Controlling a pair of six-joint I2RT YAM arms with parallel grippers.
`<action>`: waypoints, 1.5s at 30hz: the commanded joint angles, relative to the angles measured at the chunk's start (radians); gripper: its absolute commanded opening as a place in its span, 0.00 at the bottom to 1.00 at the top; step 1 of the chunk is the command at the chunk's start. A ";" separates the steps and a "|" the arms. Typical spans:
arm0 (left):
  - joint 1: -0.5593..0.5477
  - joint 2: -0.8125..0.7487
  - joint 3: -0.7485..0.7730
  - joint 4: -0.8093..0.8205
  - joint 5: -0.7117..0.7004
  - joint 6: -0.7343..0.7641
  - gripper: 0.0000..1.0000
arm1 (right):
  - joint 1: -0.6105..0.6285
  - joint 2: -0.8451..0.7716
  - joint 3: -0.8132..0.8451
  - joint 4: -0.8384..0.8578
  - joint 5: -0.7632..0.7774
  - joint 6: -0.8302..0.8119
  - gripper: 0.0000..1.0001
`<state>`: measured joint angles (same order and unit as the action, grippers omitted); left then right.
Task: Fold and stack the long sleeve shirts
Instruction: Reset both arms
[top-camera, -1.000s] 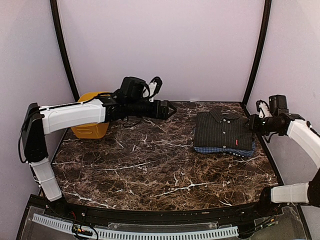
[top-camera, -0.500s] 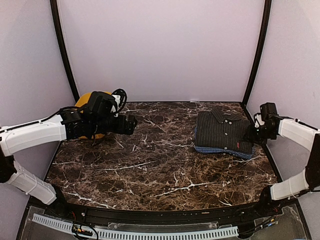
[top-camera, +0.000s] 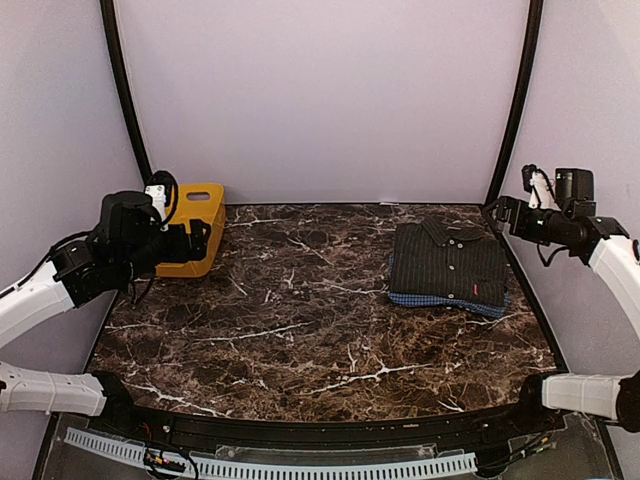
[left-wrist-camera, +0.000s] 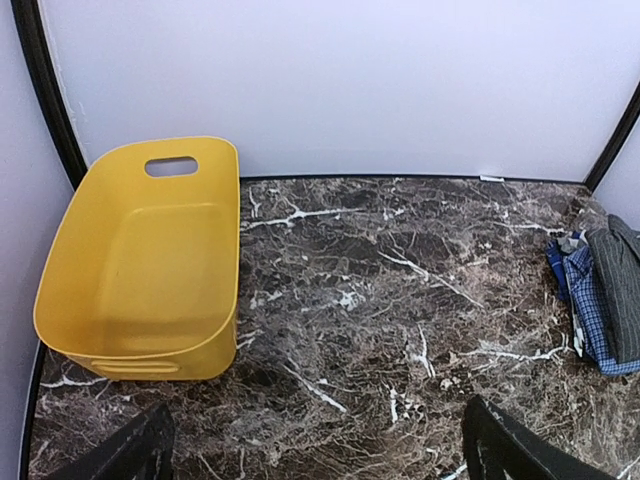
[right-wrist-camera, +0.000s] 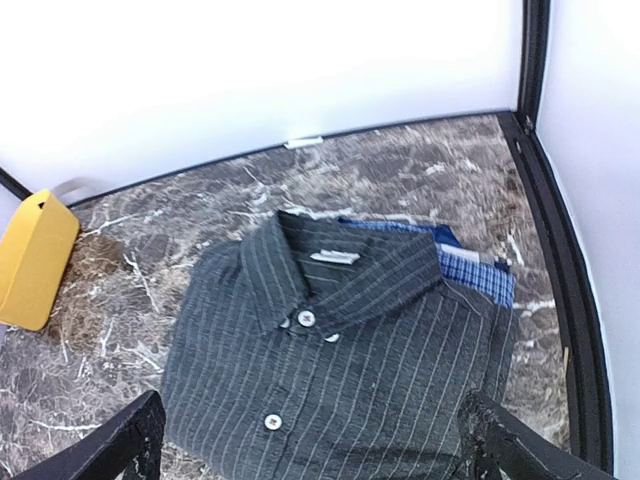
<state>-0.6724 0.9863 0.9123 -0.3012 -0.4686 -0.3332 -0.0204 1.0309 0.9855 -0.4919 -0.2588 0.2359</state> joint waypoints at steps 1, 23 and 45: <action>0.053 -0.135 -0.085 0.152 0.047 0.060 0.99 | 0.010 -0.059 0.028 0.055 -0.051 -0.040 0.99; 0.125 -0.198 -0.176 0.328 0.180 0.151 0.99 | 0.011 -0.200 -0.072 0.231 -0.105 -0.070 0.99; 0.129 -0.183 -0.177 0.335 0.196 0.150 0.99 | 0.011 -0.184 -0.066 0.207 -0.110 -0.095 0.99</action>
